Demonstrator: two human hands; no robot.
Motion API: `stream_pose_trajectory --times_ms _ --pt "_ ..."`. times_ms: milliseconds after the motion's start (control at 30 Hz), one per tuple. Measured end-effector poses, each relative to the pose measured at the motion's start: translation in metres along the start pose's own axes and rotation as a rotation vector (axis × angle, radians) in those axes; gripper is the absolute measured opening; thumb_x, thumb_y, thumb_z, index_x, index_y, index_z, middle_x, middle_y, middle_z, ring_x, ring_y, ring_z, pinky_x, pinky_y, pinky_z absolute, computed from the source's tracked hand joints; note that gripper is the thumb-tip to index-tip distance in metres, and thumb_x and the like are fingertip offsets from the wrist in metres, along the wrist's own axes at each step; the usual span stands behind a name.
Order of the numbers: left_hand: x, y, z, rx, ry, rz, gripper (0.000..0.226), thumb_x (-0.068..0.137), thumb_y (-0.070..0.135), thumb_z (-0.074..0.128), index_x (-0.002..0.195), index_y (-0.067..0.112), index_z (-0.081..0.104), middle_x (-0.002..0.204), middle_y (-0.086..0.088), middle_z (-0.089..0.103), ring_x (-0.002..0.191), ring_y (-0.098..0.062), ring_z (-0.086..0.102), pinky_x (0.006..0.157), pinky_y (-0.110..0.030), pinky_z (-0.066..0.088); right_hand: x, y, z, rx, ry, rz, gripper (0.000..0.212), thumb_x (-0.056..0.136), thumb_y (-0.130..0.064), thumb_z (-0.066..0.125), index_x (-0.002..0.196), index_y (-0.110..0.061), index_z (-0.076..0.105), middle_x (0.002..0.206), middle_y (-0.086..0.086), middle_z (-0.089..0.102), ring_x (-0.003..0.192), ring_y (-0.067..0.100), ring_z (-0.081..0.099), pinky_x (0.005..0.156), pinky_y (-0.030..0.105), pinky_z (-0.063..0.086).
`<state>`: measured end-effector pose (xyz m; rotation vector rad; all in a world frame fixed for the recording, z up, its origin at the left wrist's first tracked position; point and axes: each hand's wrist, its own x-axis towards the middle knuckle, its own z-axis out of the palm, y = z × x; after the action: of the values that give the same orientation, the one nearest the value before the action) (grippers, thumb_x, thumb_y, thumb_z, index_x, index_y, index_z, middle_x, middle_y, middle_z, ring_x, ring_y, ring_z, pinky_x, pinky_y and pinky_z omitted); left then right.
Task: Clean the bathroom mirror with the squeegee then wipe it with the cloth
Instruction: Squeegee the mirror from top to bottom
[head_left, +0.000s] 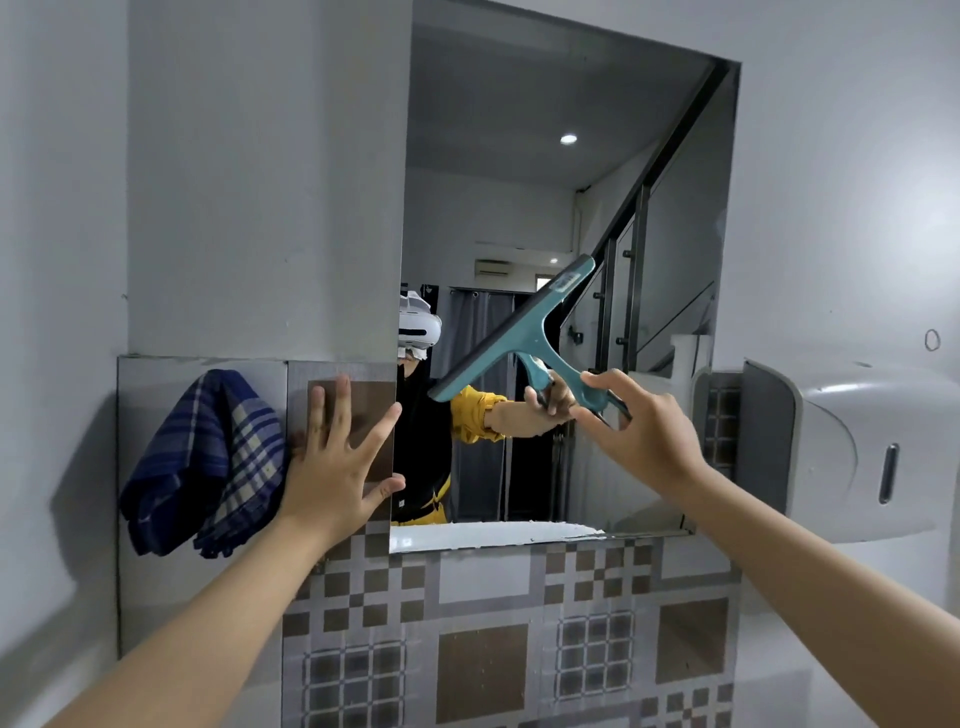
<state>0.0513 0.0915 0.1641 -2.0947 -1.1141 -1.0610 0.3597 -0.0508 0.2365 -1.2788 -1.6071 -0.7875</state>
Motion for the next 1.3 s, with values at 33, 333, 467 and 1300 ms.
stream_pose_trajectory --times_ms 33,333,467,1300 --pt "0.0 0.0 0.0 -0.004 -0.002 -0.001 0.083 0.079 0.072 0.04 0.147 0.04 0.007 0.158 -0.015 -0.013 0.142 -0.044 -0.012 0.077 -0.063 0.051 -0.003 0.008 -0.002 0.0 -0.011 -0.004 0.037 0.078 -0.025 0.078 0.111 -0.014 0.066 0.046 -0.02 0.029 0.035 0.011 0.031 0.041 0.015 0.024" --pt "-0.003 -0.02 -0.012 0.016 -0.017 -0.032 0.084 0.076 0.066 0.044 0.148 0.038 0.01 0.157 -0.013 -0.017 0.142 -0.042 -0.015 0.076 -0.065 0.051 -0.011 0.05 -0.012 -0.018 -0.074 -0.013 0.039 0.08 -0.04 0.069 0.112 -0.02 0.062 0.043 0.001 0.041 0.036 0.012 0.026 0.04 0.021 0.027" --pt "-0.007 -0.018 -0.011 0.026 -0.008 -0.081 0.085 0.075 0.065 0.044 0.147 0.04 0.007 0.156 -0.011 -0.021 0.141 -0.04 -0.018 0.082 -0.069 0.046 -0.012 0.06 -0.02 -0.052 -0.111 0.005 0.041 0.079 -0.048 0.061 0.113 -0.025 0.06 0.048 0.005 0.05 0.036 0.019 0.036 0.039 0.029 0.037" --pt "0.002 0.002 -0.001 0.003 -0.069 -0.065 0.088 0.073 0.061 0.053 0.148 0.036 0.015 0.156 -0.011 -0.022 0.135 -0.031 -0.036 0.088 -0.076 0.031 -0.102 0.071 -0.023 0.216 -0.095 0.582 0.021 0.09 -0.031 0.062 0.102 -0.024 0.046 0.085 0.003 0.061 0.062 0.036 0.06 0.05 0.047 0.055"
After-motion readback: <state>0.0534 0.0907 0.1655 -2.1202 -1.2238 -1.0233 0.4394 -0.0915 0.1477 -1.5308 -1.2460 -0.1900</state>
